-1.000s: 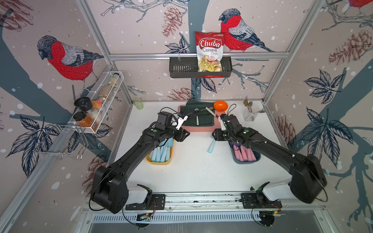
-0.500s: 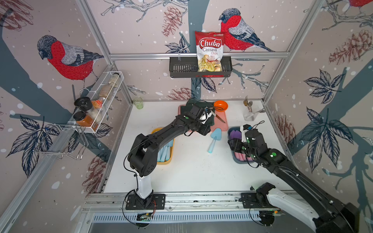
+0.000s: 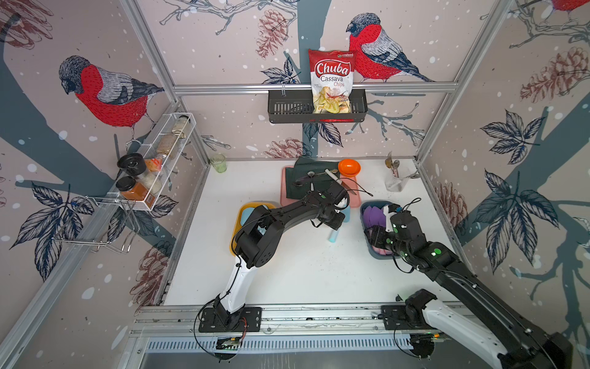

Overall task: Sort the small shovels by color and place them into the storage box
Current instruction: Pick up the shovel from the center of the board.

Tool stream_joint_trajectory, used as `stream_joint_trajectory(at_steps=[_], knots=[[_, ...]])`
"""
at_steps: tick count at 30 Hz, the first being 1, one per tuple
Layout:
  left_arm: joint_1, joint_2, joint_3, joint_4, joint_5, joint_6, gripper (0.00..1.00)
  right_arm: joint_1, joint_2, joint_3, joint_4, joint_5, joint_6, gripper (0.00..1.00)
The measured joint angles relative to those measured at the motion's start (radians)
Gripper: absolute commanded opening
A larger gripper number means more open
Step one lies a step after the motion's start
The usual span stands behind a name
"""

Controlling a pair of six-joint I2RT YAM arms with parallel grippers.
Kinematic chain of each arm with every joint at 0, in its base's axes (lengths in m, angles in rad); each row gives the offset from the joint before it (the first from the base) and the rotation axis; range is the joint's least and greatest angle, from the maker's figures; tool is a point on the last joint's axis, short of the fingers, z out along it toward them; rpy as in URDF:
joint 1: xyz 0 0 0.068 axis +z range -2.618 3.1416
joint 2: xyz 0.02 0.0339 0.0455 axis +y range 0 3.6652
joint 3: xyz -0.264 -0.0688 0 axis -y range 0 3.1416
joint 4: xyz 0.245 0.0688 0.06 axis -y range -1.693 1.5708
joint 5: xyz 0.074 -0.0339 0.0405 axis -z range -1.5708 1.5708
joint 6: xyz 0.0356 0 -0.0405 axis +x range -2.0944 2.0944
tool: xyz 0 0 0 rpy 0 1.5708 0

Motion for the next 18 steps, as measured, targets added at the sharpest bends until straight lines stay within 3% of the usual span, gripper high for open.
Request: stream_joint_trajectory(at_steps=[7, 13, 18], knots=[[-0.008, 0.070, 0.036, -0.018, -0.027, -0.029, 0.42, 0.000, -0.022, -0.011, -0.009, 0.000, 0.015, 0.55], [-0.009, 0.101, 0.051, -0.006, -0.091, -0.056, 0.00, 0.000, -0.040, -0.013, -0.015, 0.000, 0.016, 0.55], [-0.013, 0.066, -0.014, 0.051, -0.129, -0.075, 0.00, 0.000, -0.042, -0.013, -0.015, 0.005, 0.018, 0.55]])
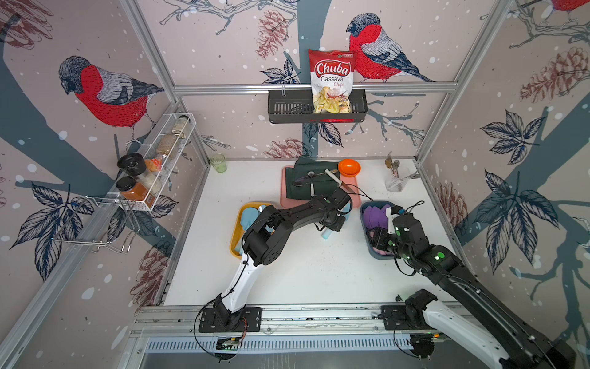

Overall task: Sort the small shovels by color and place them into the storage box
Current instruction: Pick up the shovel from the center of the board, then place the shovel in the storage box.

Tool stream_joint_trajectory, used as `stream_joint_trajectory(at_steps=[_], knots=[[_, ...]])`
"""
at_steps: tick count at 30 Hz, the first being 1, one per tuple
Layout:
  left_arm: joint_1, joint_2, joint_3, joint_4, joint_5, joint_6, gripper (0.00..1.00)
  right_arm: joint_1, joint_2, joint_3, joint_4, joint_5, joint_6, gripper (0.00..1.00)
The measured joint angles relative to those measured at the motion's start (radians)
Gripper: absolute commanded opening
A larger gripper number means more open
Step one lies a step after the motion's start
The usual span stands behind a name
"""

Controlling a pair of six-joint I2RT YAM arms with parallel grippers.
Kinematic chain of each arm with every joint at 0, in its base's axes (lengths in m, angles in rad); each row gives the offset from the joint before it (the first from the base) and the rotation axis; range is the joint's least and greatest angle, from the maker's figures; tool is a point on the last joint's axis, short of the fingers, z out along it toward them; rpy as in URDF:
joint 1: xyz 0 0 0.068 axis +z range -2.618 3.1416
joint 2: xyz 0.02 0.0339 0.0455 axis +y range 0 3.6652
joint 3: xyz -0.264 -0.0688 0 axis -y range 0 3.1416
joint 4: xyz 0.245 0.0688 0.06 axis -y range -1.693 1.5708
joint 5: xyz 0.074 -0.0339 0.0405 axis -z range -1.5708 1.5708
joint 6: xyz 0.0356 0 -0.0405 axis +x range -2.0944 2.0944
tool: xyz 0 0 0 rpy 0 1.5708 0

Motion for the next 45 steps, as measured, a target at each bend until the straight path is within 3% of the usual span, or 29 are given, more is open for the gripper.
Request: stream_joint_trajectory(at_steps=[5, 11, 20, 24, 31, 40, 43, 45], knots=[[0.000, -0.084, -0.085, -0.032, -0.029, -0.001, 0.00, 0.000, 0.005, 0.000, 0.001, 0.003, 0.000, 0.55], [0.058, -0.308, -0.219, -0.036, -0.051, 0.007, 0.00, 0.000, 0.030, 0.003, 0.016, 0.002, 0.000, 0.55], [0.330, -0.717, -0.552, 0.000, -0.068, 0.014, 0.00, 0.013, 0.141, 0.006, 0.112, -0.024, 0.001, 0.55], [0.452, -0.828, -0.676, 0.013, -0.058, 0.000, 0.00, 0.031, 0.206, 0.022, 0.151, -0.035, 0.000, 0.54], [0.528, -0.917, -0.825, 0.012, -0.066, 0.011, 0.01, 0.061, 0.312, 0.074, 0.183, -0.053, -0.019, 0.54], [0.626, -0.906, -0.859, 0.018, -0.075, -0.008, 0.12, 0.098, 0.365, 0.098, 0.194, -0.066, -0.033, 0.54], [0.628, -0.898, -0.860, 0.019, -0.059, -0.010, 0.18, 0.098, 0.367, 0.098, 0.194, -0.066, -0.033, 0.54], [0.628, -0.891, -0.858, 0.016, -0.049, -0.014, 0.28, 0.099, 0.369, 0.098, 0.194, -0.066, -0.034, 0.54]])
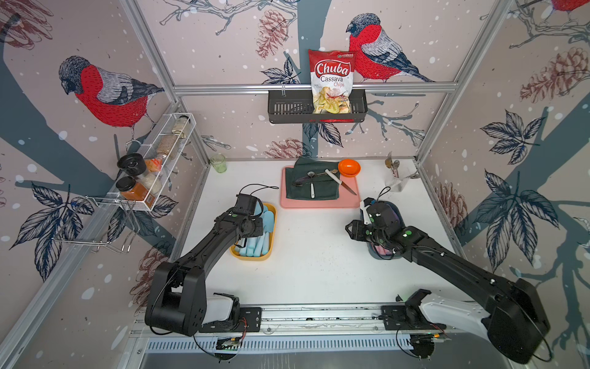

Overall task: Sort the small shovels by color and place them into the storage box
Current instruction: Place the shovel in the storage box.

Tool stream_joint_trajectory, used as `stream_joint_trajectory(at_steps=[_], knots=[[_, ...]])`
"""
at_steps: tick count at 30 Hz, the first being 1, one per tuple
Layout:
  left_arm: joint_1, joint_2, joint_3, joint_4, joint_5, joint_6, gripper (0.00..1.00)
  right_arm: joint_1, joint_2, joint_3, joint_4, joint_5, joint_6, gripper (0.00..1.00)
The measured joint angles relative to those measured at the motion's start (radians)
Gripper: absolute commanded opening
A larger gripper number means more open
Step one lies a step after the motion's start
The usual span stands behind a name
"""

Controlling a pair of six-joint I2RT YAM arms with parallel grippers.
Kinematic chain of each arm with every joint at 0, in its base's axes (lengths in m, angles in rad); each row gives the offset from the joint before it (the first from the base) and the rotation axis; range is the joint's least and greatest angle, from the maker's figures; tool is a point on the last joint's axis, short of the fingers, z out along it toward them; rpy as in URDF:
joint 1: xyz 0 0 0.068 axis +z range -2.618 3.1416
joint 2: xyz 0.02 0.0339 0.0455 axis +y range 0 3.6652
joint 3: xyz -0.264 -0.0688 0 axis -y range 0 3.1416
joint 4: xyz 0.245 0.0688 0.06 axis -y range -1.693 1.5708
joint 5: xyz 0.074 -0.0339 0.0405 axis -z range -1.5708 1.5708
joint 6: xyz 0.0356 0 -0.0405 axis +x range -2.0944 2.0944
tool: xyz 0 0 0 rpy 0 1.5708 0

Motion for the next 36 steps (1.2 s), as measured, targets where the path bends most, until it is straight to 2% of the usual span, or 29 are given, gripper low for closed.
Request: stream_joint_trajectory(at_steps=[4, 7, 10, 19, 24, 32, 36], knots=[[0.001, 0.011, 0.007, -0.001, 0.011, -0.015, 0.41, 0.001, 0.001, 0.000, 0.000, 0.000, -0.003, 0.54], [0.009, 0.018, 0.008, -0.001, 0.026, -0.016, 0.43, 0.001, 0.005, 0.000, 0.000, 0.000, -0.007, 0.54], [0.024, 0.027, 0.008, 0.002, 0.026, -0.019, 0.39, 0.002, 0.013, 0.000, 0.000, 0.000, -0.013, 0.54], [0.046, 0.060, 0.003, 0.011, 0.054, -0.037, 0.17, 0.006, 0.033, 0.003, 0.003, 0.000, -0.018, 0.54], [0.047, 0.052, 0.018, -0.005, 0.080, -0.047, 0.16, 0.008, 0.040, 0.006, 0.008, 0.000, -0.018, 0.54], [0.050, 0.021, 0.029, -0.012, 0.123, -0.071, 0.43, 0.002, 0.060, 0.023, 0.011, -0.002, -0.026, 0.54], [0.056, -0.027, 0.020, -0.011, 0.130, -0.069, 0.53, -0.043, 0.061, 0.030, 0.010, -0.011, -0.033, 0.55]])
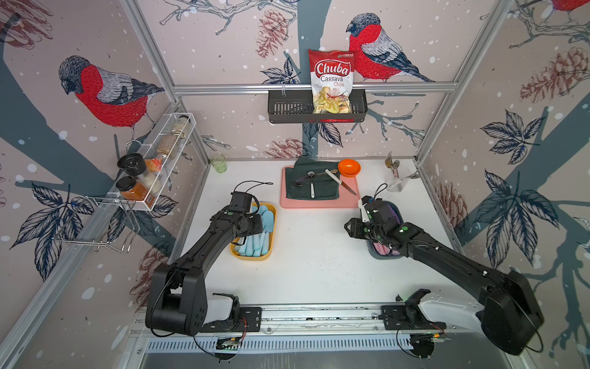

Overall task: Sort the small shovels by color and place them into the storage box
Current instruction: Place the shovel in the storage box, then move the storage box to the center of the board.

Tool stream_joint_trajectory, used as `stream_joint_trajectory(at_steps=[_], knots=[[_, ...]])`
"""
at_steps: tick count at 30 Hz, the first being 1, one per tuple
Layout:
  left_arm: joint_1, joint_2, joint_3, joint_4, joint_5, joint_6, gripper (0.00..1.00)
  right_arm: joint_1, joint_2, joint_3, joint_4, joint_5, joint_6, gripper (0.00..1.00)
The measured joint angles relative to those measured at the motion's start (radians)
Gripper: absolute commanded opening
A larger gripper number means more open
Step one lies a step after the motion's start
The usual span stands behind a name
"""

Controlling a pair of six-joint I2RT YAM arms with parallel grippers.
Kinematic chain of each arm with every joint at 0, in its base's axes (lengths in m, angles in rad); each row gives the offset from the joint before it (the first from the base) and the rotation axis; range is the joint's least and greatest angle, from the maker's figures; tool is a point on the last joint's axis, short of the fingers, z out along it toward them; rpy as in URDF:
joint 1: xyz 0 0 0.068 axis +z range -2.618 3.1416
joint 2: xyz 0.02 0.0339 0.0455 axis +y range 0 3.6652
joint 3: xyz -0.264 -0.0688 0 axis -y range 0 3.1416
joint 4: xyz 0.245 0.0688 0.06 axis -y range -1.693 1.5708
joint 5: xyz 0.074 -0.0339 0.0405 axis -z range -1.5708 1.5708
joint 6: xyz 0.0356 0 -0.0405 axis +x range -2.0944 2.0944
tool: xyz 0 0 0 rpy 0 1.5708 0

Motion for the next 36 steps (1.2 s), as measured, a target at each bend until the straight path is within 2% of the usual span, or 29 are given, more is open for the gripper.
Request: stream_joint_trajectory(at_steps=[6, 11, 17, 22, 25, 36], knots=[[0.078, -0.072, -0.012, 0.051, 0.024, 0.042, 0.67, -0.128, 0.032, 0.054, -0.014, -0.024, -0.045, 0.56], [0.185, -0.081, -0.019, 0.111, 0.033, 0.075, 0.72, -0.247, 0.124, 0.111, -0.049, -0.046, -0.113, 0.56], [0.277, -0.068, -0.056, 0.183, 0.050, 0.076, 0.76, -0.278, 0.228, 0.164, -0.088, -0.060, -0.172, 0.56], [0.307, -0.024, -0.074, 0.221, 0.052, 0.064, 0.78, -0.275, 0.309, 0.173, -0.088, -0.067, -0.194, 0.56], [0.310, 0.011, -0.074, 0.235, 0.068, 0.057, 0.83, -0.255, 0.353, 0.177, -0.088, -0.064, -0.194, 0.55], [0.311, 0.077, -0.114, 0.271, 0.241, 0.023, 0.90, 0.000, 0.462, 0.276, -0.079, -0.034, -0.141, 0.54]])
